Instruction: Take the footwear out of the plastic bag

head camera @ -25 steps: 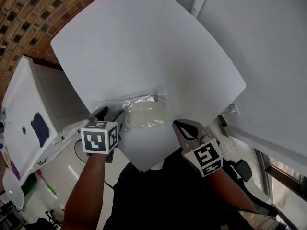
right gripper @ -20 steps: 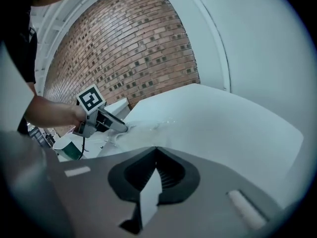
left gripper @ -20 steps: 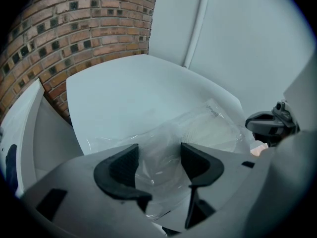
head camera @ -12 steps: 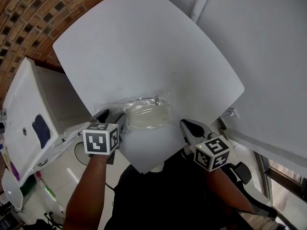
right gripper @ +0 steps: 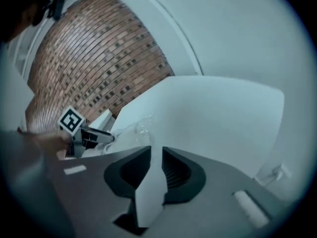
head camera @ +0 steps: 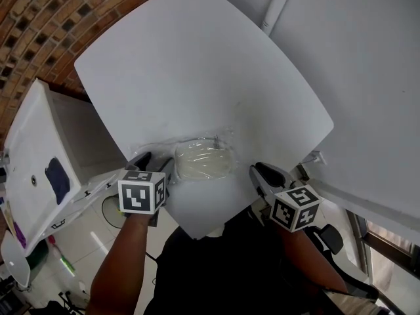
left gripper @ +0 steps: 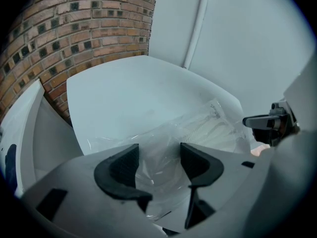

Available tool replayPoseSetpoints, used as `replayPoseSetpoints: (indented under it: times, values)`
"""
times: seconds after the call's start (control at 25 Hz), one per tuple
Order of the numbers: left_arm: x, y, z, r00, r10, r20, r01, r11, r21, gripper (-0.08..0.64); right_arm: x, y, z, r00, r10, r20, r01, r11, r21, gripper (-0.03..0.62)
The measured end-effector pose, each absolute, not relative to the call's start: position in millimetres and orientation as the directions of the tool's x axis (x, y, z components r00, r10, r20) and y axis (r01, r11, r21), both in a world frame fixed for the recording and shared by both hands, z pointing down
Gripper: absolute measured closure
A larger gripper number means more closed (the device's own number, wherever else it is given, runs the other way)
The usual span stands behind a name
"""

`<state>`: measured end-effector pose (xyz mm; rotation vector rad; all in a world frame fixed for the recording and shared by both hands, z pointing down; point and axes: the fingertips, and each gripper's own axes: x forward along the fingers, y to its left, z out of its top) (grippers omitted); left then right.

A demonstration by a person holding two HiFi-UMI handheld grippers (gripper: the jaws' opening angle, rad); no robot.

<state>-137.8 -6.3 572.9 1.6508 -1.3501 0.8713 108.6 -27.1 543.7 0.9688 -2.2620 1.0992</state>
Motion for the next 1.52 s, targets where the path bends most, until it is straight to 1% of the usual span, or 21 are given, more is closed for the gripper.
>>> replayPoseSetpoints:
  times: [0.04, 0.16, 0.32, 0.36, 0.44, 0.52, 0.6, 0.72, 0.8, 0.88, 1.0, 1.08, 1.2, 1.36, 1.44, 1.52]
  values:
    - [-138, -7, 573, 0.188, -0.424, 0.886, -0.982, -0.101, 0.16, 0.287, 107, -32, 536, -0.65, -0.403, 0.645, -0.743, 0.517, -0.425, 0.502]
    - [-138, -7, 573, 0.186, -0.443, 0.877, -0.982, -0.11, 0.153, 0.287, 94, -40, 519, -0.635, -0.395, 0.664, -0.673, 0.705, -0.225, 0.462]
    - [-139, -6, 573, 0.18, -0.443, 0.878, -0.983, -0.107, 0.147, 0.287, 59, -37, 524, -0.603, -0.349, 0.717, -0.505, 0.863, -0.004, 0.463]
    - [-139, -6, 573, 0.179, -0.441, 0.88, -0.983, -0.107, 0.147, 0.287, 50, -36, 530, -0.582, -0.344, 0.737, -0.463, 0.885, 0.047, 0.469]
    - [-140, -6, 574, 0.18, -0.434, 0.883, -0.983, -0.105, 0.149, 0.287, 36, -34, 542, -0.539, -0.341, 0.77, -0.395, 0.91, 0.126, 0.504]
    - [-139, -6, 574, 0.18, -0.424, 0.887, -0.983, -0.105, 0.15, 0.287, 31, -34, 552, -0.503, -0.341, 0.795, -0.365, 0.917, 0.163, 0.553]
    - [-137, -6, 574, 0.181, -0.418, 0.89, -0.983, -0.108, 0.149, 0.287, 32, -35, 558, -0.471, -0.34, 0.814, -0.362, 0.916, 0.173, 0.56]
    - [-136, -6, 574, 0.182, -0.416, 0.891, -0.983, -0.111, 0.148, 0.287, 33, -35, 561, -0.455, -0.331, 0.826, -0.357, 0.918, 0.171, 0.565]
    - [-137, -5, 573, 0.18, -0.416, 0.891, -0.983, -0.111, 0.147, 0.287, 35, -36, 559, -0.462, -0.33, 0.823, -0.367, 0.916, 0.161, 0.591]
    - [-137, -6, 574, 0.18, -0.418, 0.89, -0.983, -0.109, 0.148, 0.287, 41, -42, 554, -0.475, -0.34, 0.812, -0.409, 0.902, 0.138, 0.591]
    - [-137, -6, 574, 0.18, -0.424, 0.888, -0.983, -0.109, 0.147, 0.287, 57, -55, 548, -0.49, -0.367, 0.791, -0.518, 0.852, 0.075, 0.591]
    - [-138, -5, 574, 0.179, -0.425, 0.887, -0.983, -0.11, 0.145, 0.287, 69, -60, 548, -0.497, -0.375, 0.783, -0.588, 0.809, 0.014, 0.591]
    - [-138, -6, 573, 0.181, -0.428, 0.885, -0.983, -0.111, 0.147, 0.287, 84, -61, 552, -0.532, -0.348, 0.772, -0.674, 0.726, -0.137, 0.591]
    - [-137, -6, 573, 0.186, -0.432, 0.883, -0.982, -0.122, 0.146, 0.287, 94, -57, 557, -0.603, -0.321, 0.73, -0.738, 0.57, -0.359, 0.591]
    - [-137, -5, 573, 0.187, -0.432, 0.882, -0.981, -0.128, 0.146, 0.287, 98, -55, 560, -0.611, -0.317, 0.725, -0.755, 0.51, -0.413, 0.591]
    - [-137, -5, 573, 0.191, -0.433, 0.881, -0.98, -0.13, 0.149, 0.287, 108, -58, 560, -0.583, -0.339, 0.739, -0.78, 0.488, -0.392, 0.58]
